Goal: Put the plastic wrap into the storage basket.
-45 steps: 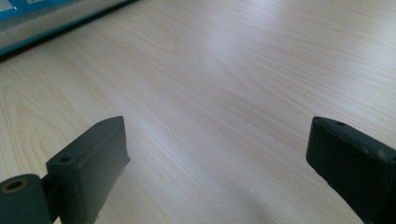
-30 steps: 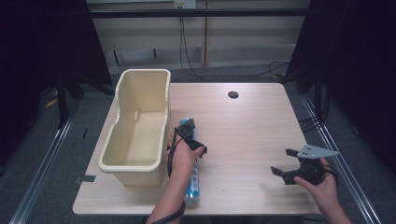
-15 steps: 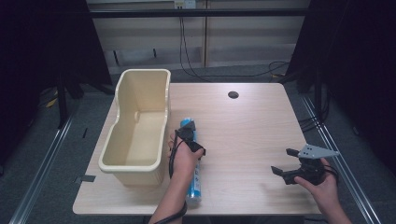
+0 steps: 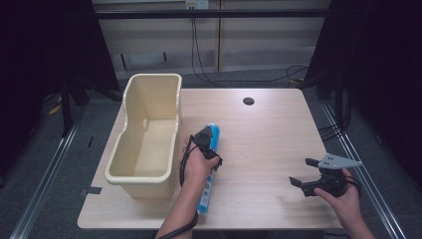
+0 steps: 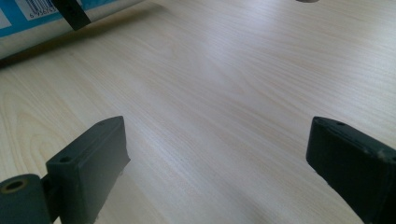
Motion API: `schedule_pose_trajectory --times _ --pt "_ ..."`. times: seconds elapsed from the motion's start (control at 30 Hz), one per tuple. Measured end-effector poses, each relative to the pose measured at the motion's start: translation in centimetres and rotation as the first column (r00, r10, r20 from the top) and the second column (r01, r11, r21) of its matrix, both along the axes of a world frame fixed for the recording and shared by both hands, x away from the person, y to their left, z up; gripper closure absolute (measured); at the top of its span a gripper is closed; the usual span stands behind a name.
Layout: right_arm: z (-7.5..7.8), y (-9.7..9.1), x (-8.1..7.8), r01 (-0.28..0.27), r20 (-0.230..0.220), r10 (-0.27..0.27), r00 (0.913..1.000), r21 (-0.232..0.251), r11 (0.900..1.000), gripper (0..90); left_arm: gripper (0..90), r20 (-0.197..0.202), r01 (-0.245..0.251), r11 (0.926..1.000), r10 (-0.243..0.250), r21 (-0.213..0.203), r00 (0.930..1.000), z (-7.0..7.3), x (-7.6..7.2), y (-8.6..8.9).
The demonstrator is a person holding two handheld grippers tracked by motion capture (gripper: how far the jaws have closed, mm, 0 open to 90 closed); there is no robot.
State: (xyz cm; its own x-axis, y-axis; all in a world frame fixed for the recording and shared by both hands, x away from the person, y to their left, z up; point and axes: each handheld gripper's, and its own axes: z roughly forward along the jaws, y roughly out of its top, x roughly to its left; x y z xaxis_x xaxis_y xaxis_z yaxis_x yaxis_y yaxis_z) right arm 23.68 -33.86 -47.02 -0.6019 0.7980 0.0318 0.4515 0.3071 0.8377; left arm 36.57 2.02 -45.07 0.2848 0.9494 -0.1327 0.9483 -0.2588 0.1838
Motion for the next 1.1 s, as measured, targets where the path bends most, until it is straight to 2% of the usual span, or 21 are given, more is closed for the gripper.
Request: schedule_pose_trajectory --times 0.17,0.27,0.3,0.5,0.7,0.8,0.87,0.93,1.0,1.03,1.1 --pt "0.1 0.0 0.0 0.005 0.001 -0.005 1.0 0.003 1.0 5.1 31.9 0.018 0.003 1.0 -0.003 0.0 0.9998 -0.4 0.3 0.0" --pt "0.1 -0.1 -0.1 0.003 0.001 -0.003 1.0 0.004 1.0 5.1 31.9 0.022 0.004 0.9999 -0.004 0.012 0.9997 -1.1 0.4 0.1" --pt "0.0 -0.1 0.0 0.001 0.003 -0.001 1.0 0.004 1.0 5.1 32.0 0.013 0.005 0.9998 -0.006 0.018 0.9999 -1.5 0.4 0.1" --pt "0.0 0.0 0.0 0.002 0.003 -0.002 1.0 0.001 1.0 5.1 31.9 0.015 0.009 0.9997 -0.009 0.024 0.9998 -1.5 0.3 0.1" --pt "0.0 0.0 -0.1 0.002 0.002 -0.002 1.0 0.002 1.0 5.1 31.3 0.068 0.016 0.9999 -0.016 0.004 0.9976 -1.5 -0.2 0.4" --pt "0.0 0.0 -0.1 0.0 0.001 0.0 1.0 -0.001 1.0 5.1 28.1 0.089 0.029 0.9992 -0.031 0.026 0.9956 -1.2 -0.7 0.3" --pt "0.0 0.1 0.0 0.0 0.006 0.0 1.0 -0.002 1.0 5.1 25.6 0.073 0.046 0.9984 -0.048 0.032 0.9961 -1.3 -0.8 0.3" --pt "0.0 0.1 -0.1 -0.006 -0.002 0.006 1.0 -0.003 1.0 5.1 25.9 0.048 0.028 0.999 -0.03 0.035 0.9984 -1.7 -1.0 0.3" --pt "0.1 0.1 -0.1 -0.003 0.003 0.003 1.0 -0.004 1.0 5.1 30.9 0.057 0.024 0.9984 -0.027 0.051 0.998 -2.0 -1.1 0.4" --pt "0.0 0.1 -0.1 -0.005 0.006 0.005 1.0 -0.002 1.0 5.1 31.5 0.062 0.011 0.9991 -0.013 0.042 0.998 -2.0 -1.1 0.4" --pt "0.0 0.1 -0.1 -0.004 0.005 0.004 1.0 -0.002 1.0 5.1 31.9 0.043 0.008 0.9993 -0.009 0.037 0.999 -1.9 -1.0 0.4"
